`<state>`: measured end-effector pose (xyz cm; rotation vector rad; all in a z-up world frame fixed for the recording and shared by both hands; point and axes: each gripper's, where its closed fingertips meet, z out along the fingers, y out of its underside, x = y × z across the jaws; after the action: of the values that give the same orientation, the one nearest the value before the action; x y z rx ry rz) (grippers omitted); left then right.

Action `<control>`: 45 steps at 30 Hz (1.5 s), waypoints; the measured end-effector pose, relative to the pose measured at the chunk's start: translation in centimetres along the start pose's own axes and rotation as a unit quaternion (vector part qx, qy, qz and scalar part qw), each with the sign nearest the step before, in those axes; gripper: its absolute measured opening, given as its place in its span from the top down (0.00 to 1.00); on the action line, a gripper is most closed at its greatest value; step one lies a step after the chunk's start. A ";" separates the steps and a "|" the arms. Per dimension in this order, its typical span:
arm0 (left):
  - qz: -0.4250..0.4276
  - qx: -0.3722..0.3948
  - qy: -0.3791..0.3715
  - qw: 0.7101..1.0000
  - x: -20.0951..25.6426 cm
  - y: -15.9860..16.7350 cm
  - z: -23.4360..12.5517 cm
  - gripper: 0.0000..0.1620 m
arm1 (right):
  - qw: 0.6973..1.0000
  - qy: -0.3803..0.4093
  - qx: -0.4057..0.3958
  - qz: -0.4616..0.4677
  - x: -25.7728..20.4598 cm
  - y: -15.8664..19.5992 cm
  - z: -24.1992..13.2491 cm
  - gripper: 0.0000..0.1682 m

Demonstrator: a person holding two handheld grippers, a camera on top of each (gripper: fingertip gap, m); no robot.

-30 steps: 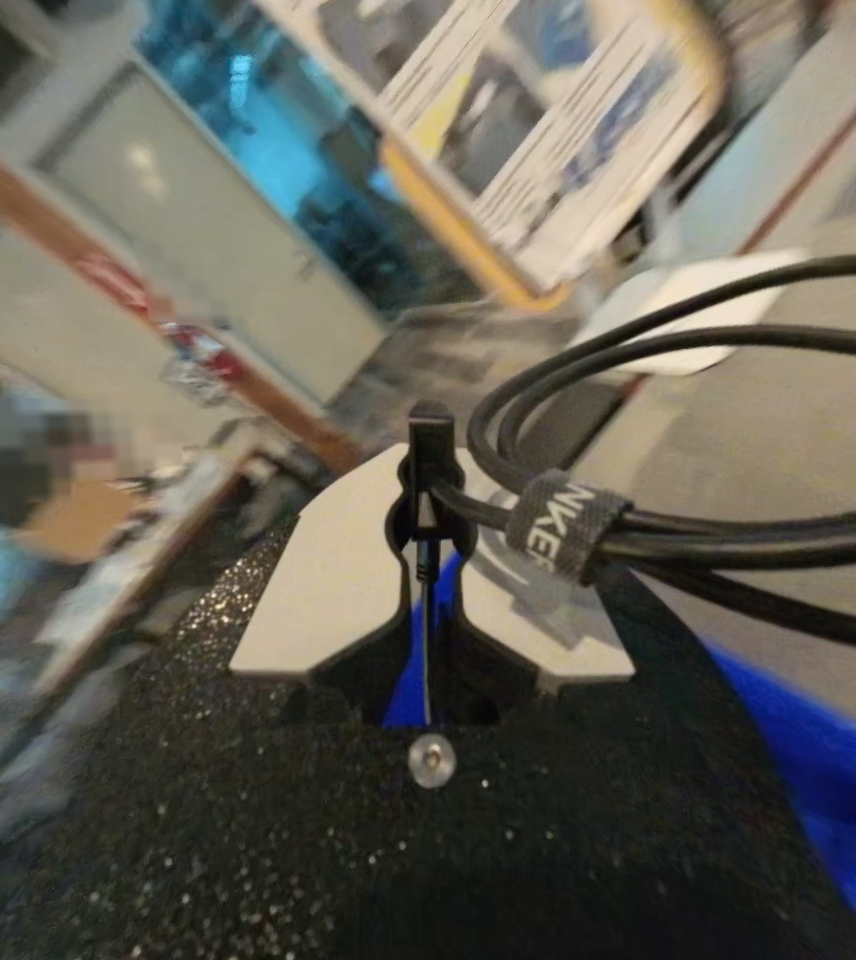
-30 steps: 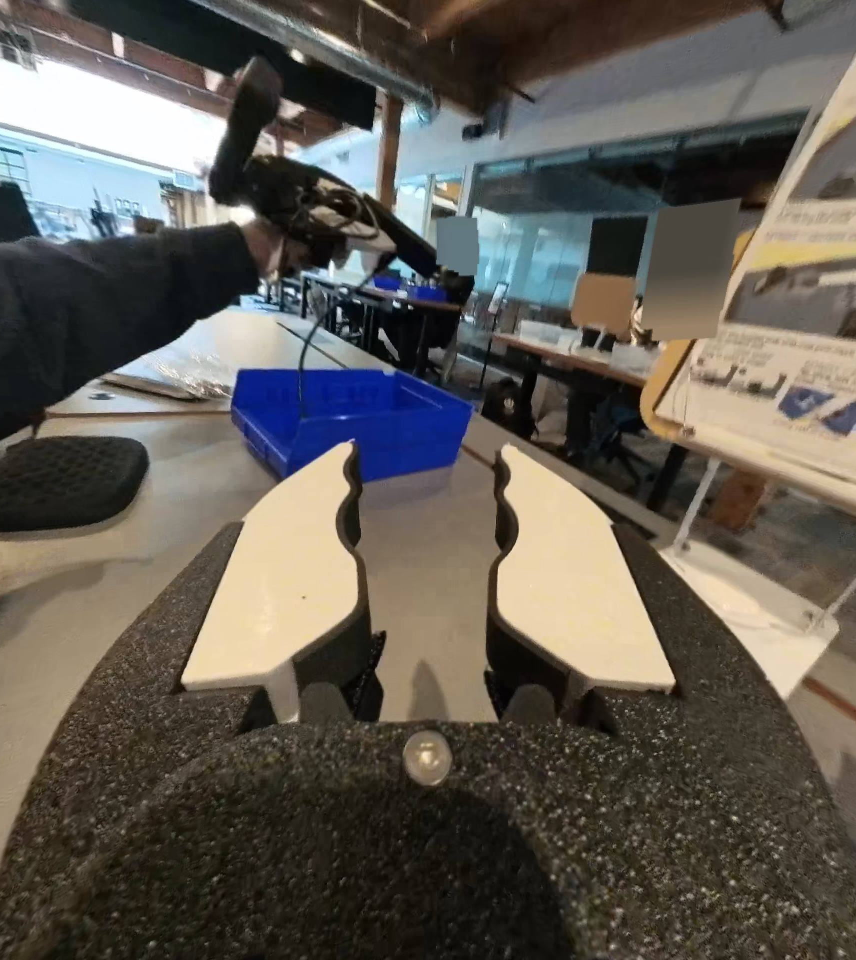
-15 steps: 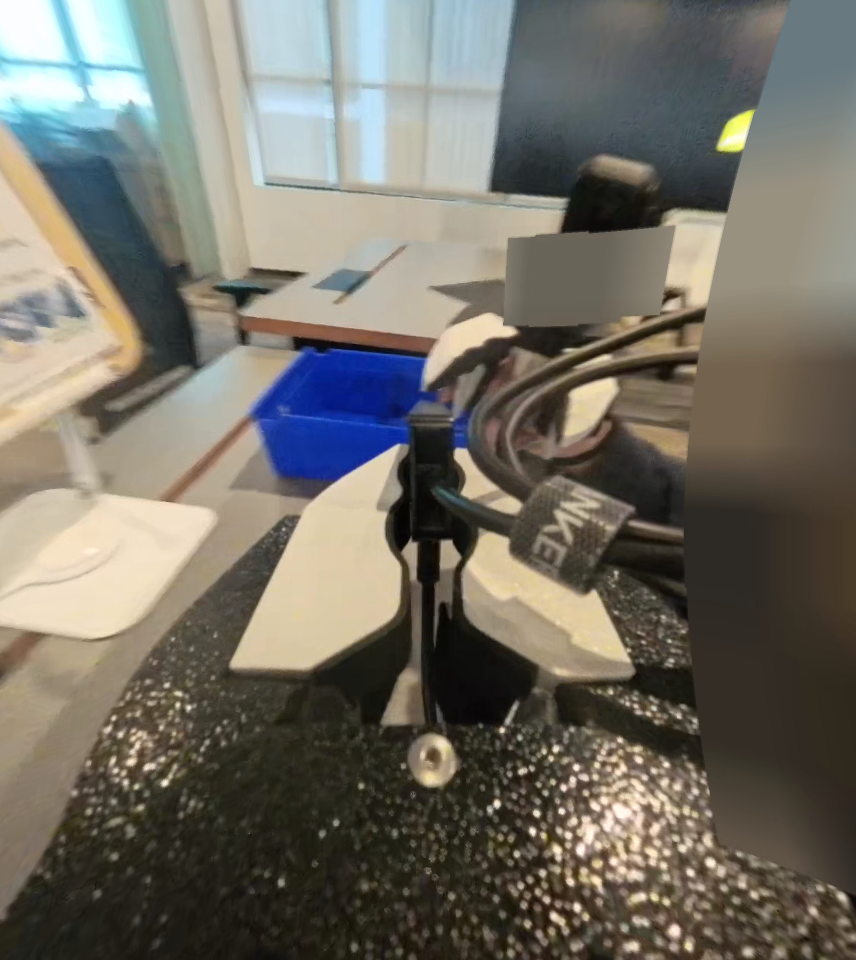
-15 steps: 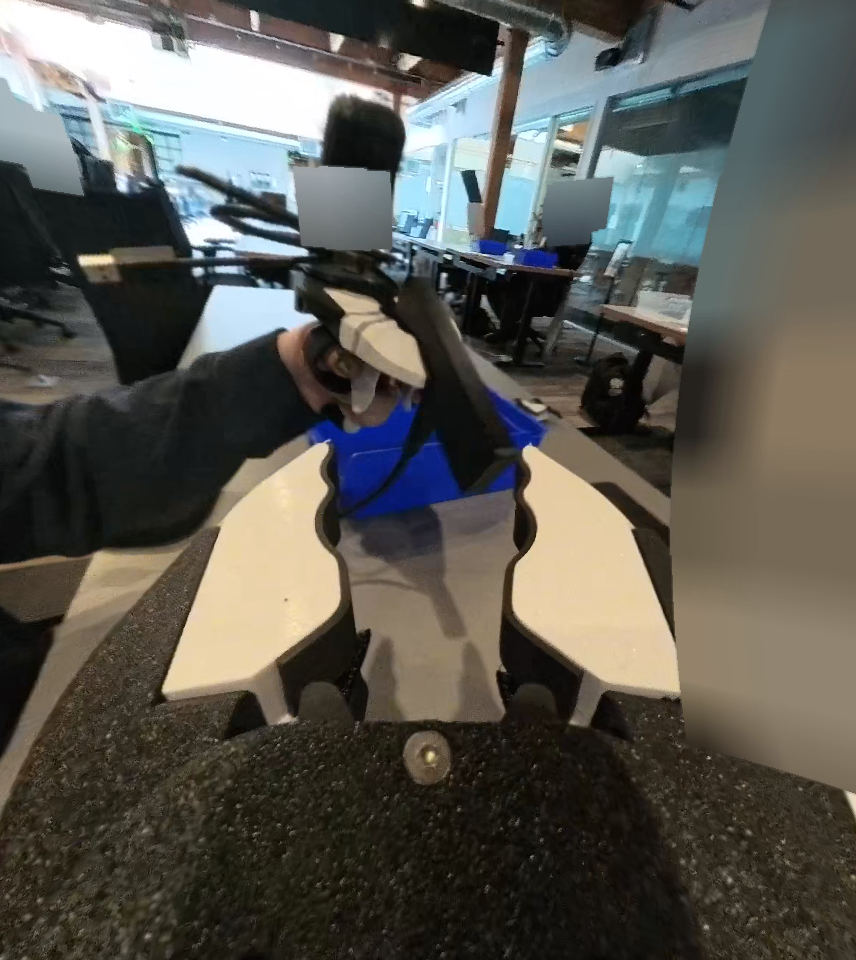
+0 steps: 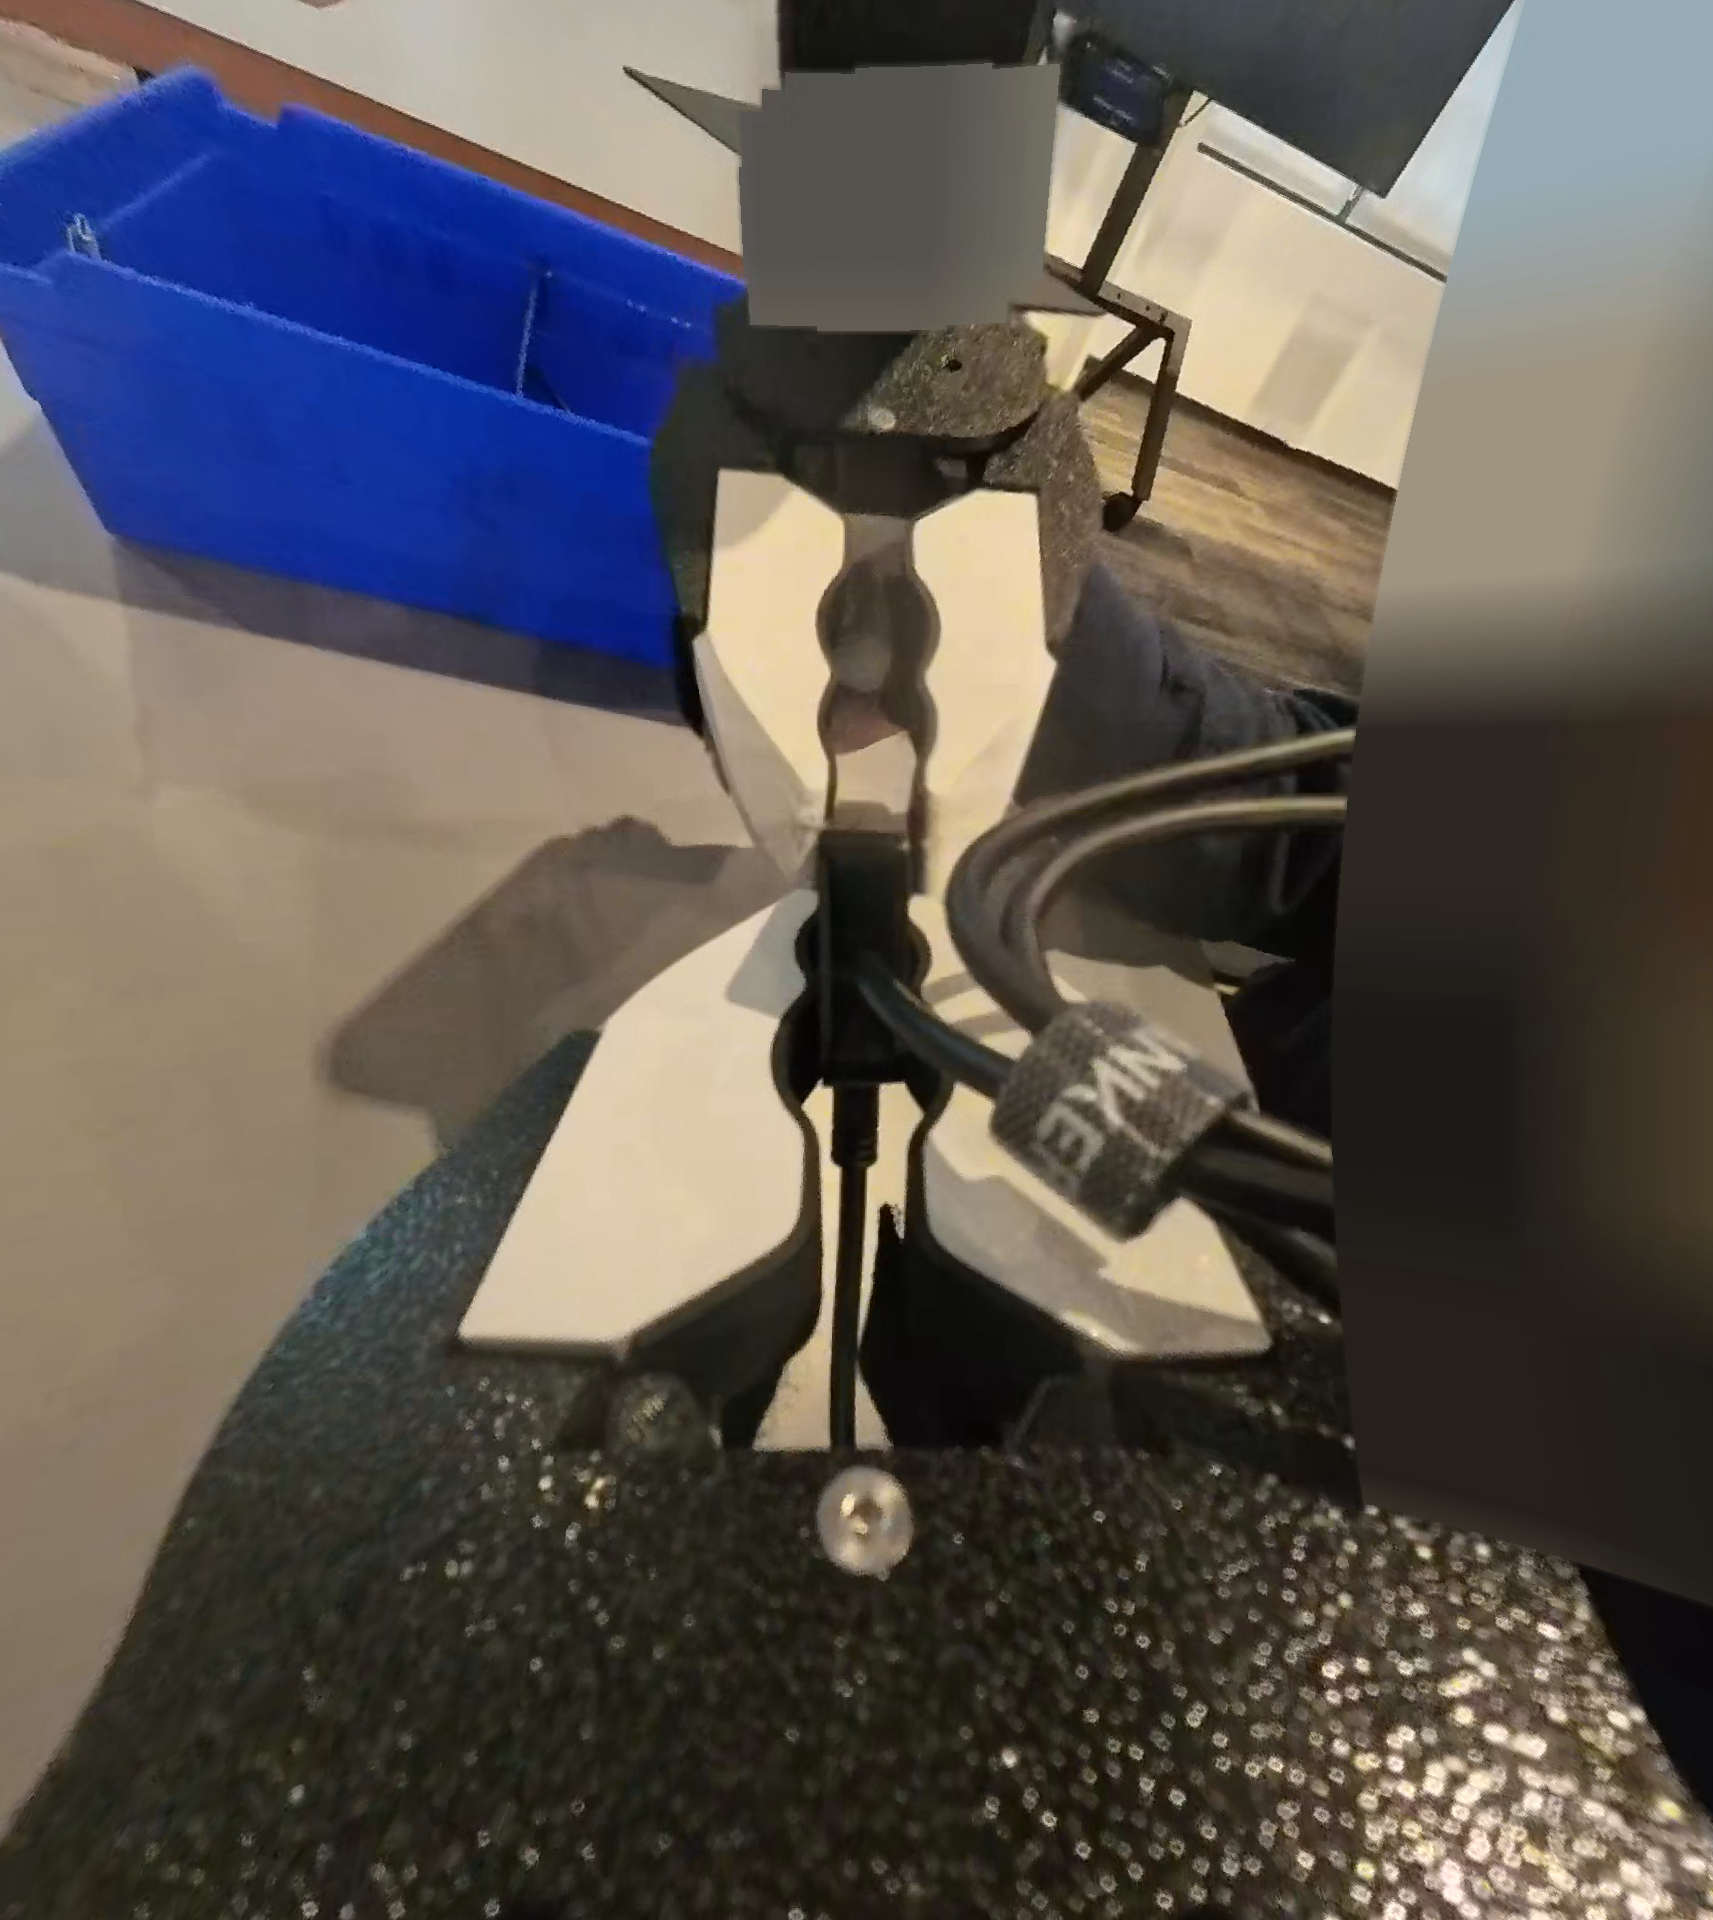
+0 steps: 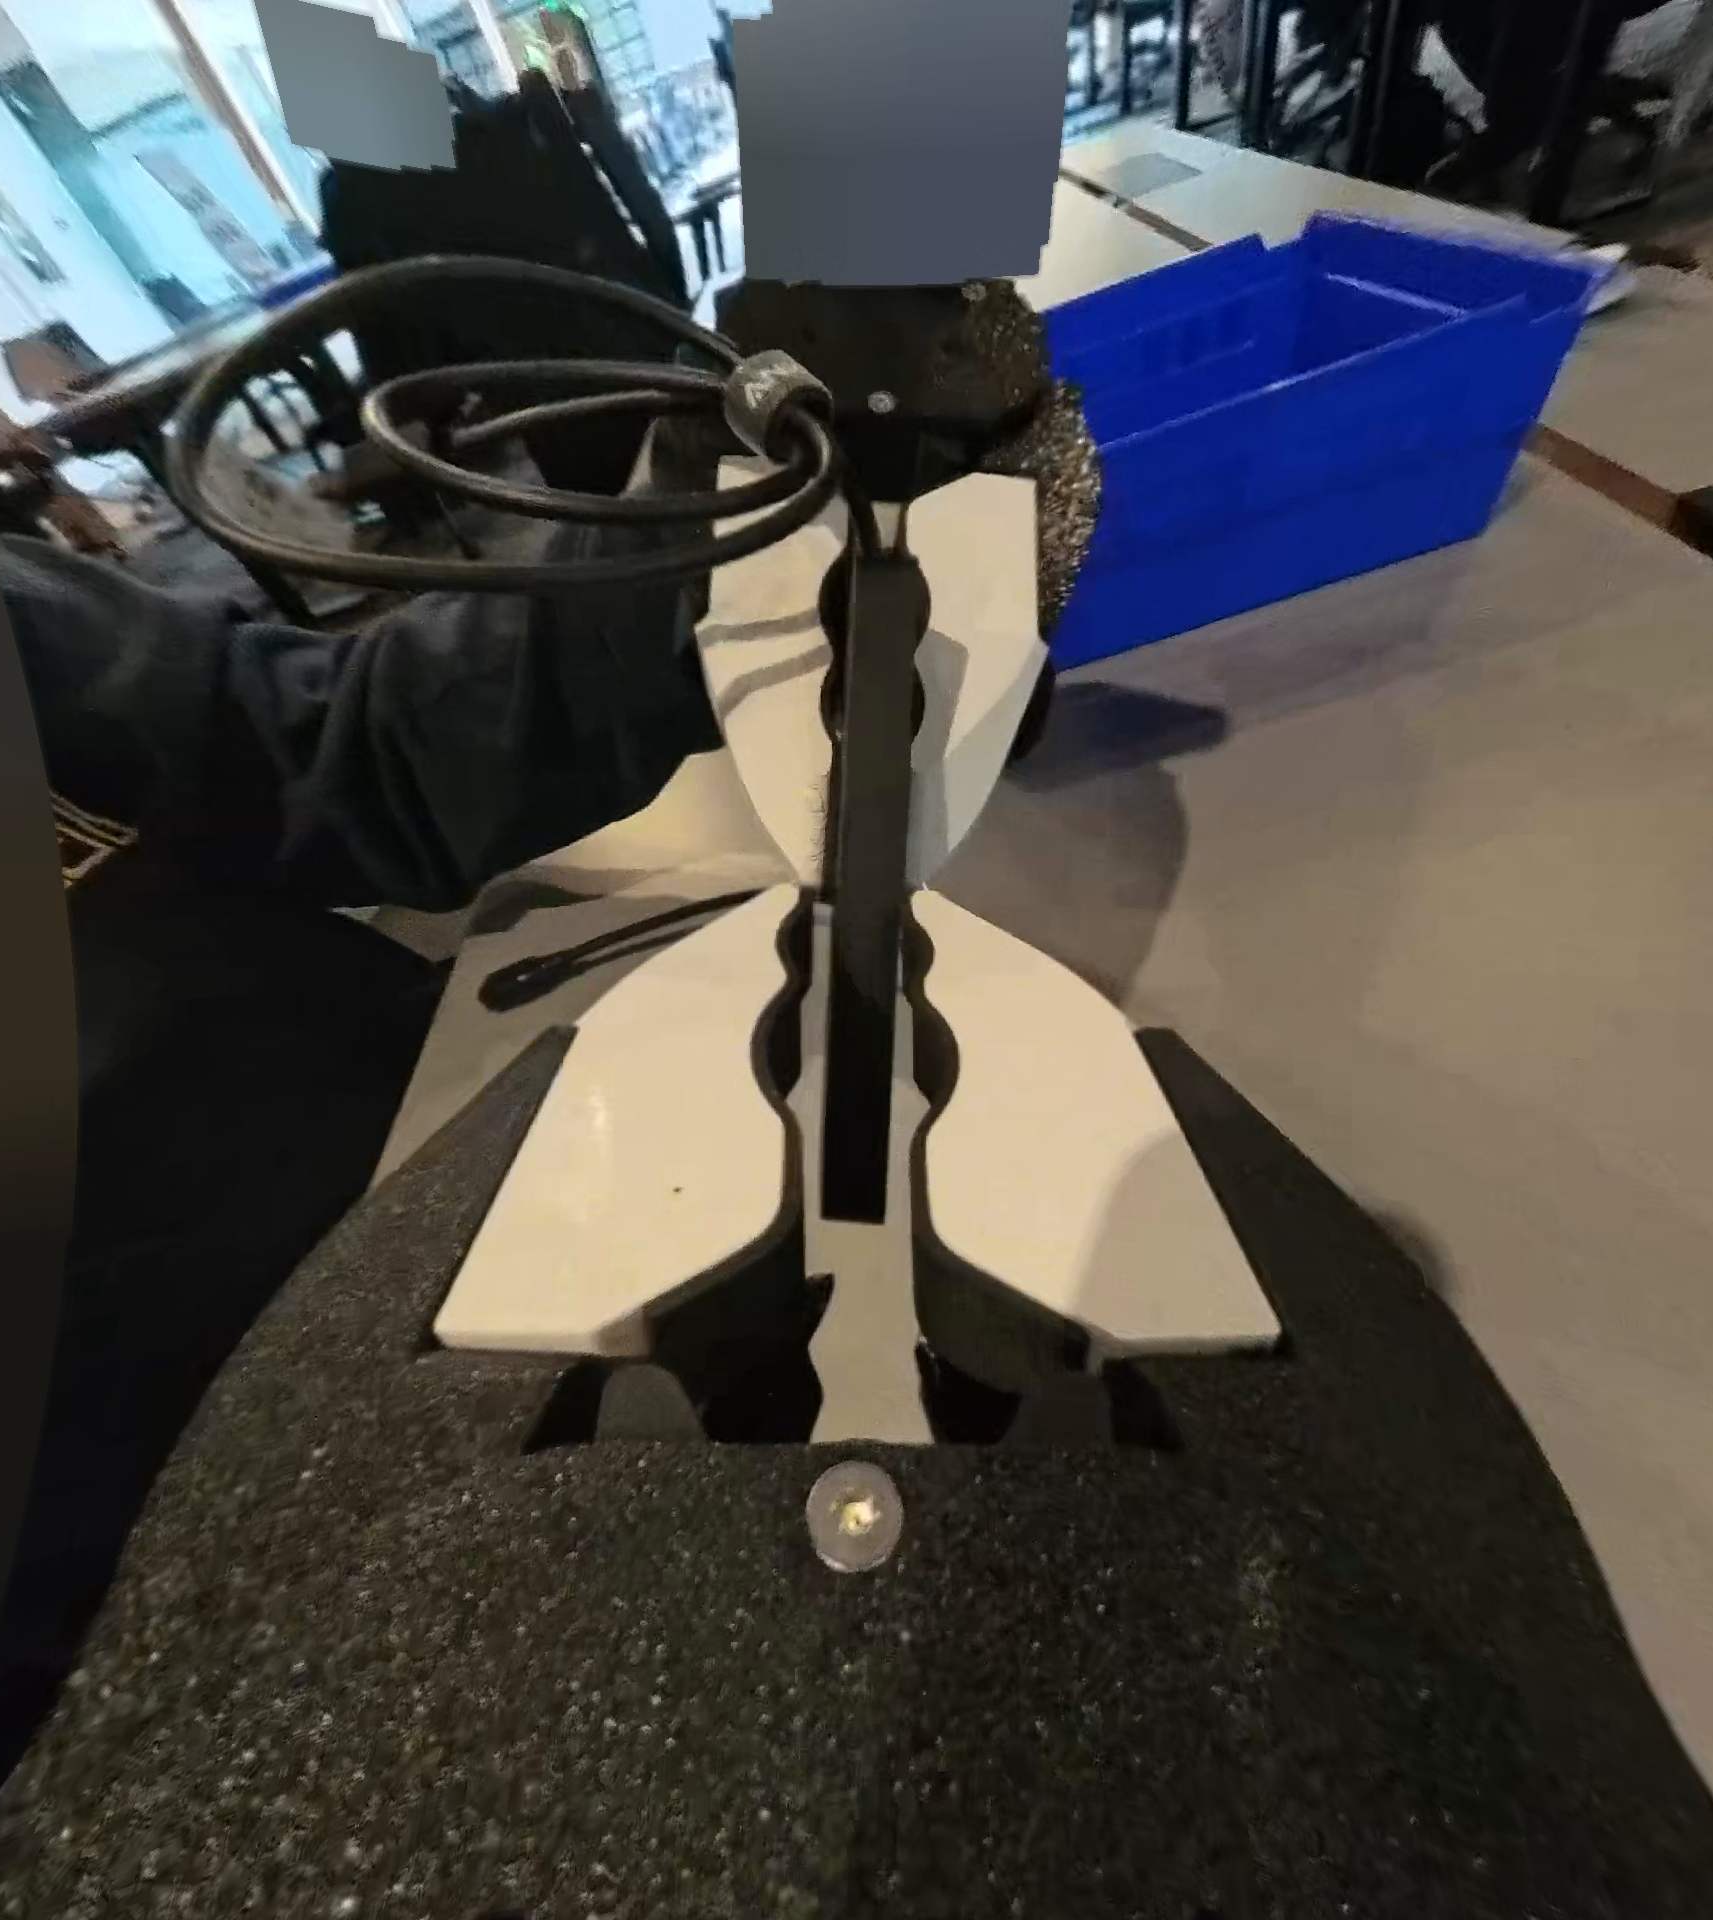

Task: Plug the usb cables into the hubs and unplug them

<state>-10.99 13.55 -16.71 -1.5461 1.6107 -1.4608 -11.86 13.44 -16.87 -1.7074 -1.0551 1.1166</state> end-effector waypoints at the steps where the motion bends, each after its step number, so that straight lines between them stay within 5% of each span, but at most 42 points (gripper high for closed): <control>1: -0.002 -0.002 0.000 1.000 -0.1 0.0 0.1 0.93 | 1.000 -0.008 -0.005 0.009 -0.1 0.3 0.2 0.89; 6: -0.022 0.015 -0.050 0.998 -1.6 -0.5 -0.2 0.75 | 0.999 0.016 0.024 0.023 1.1 0.0 -0.3 0.94; 9: -0.029 -0.036 -0.081 0.996 -2.5 2.0 -0.4 0.63 | 0.997 0.045 0.060 0.031 2.1 -0.2 -1.2 0.94; 11: -0.015 -0.041 -0.069 0.997 -2.0 2.7 0.2 0.65 | 0.996 0.049 0.073 0.032 2.2 -0.3 -1.5 0.94; 14: 0.014 -0.020 -0.102 0.995 -3.0 2.4 0.6 0.88 | 0.995 0.035 0.085 0.036 1.9 -0.5 -1.4 0.94; 16: 0.028 -0.007 -0.094 0.995 -2.7 2.3 0.9 0.93 | 0.995 0.036 0.088 0.033 2.0 -0.4 -1.3 0.94; 23: 0.035 -0.026 -0.074 0.996 -2.2 3.4 1.2 0.94 | 0.996 0.029 0.080 0.016 1.8 0.0 -0.6 0.93; 28: 0.031 -0.080 -0.078 0.993 -2.5 4.6 1.2 0.95 | 0.998 0.008 0.059 0.021 1.4 0.8 -0.2 0.83; 32: 0.030 -0.094 -0.068 0.993 -2.2 4.8 1.4 0.94 | 0.999 0.037 0.032 0.002 1.9 1.3 0.4 0.93; 40: 0.061 -0.026 -0.109 0.992 -3.3 3.5 1.3 0.93 | 0.996 0.072 0.051 -0.021 2.3 0.4 0.1 0.94; 45: 0.039 0.020 -0.009 0.999 -0.7 2.6 0.9 0.95 | 0.994 -0.024 0.098 0.034 0.6 -0.6 -0.3 0.94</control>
<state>-11.08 13.32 -19.52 -1.4537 1.6031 -1.4251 -11.59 14.18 -16.36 -1.5770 -0.8909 1.2667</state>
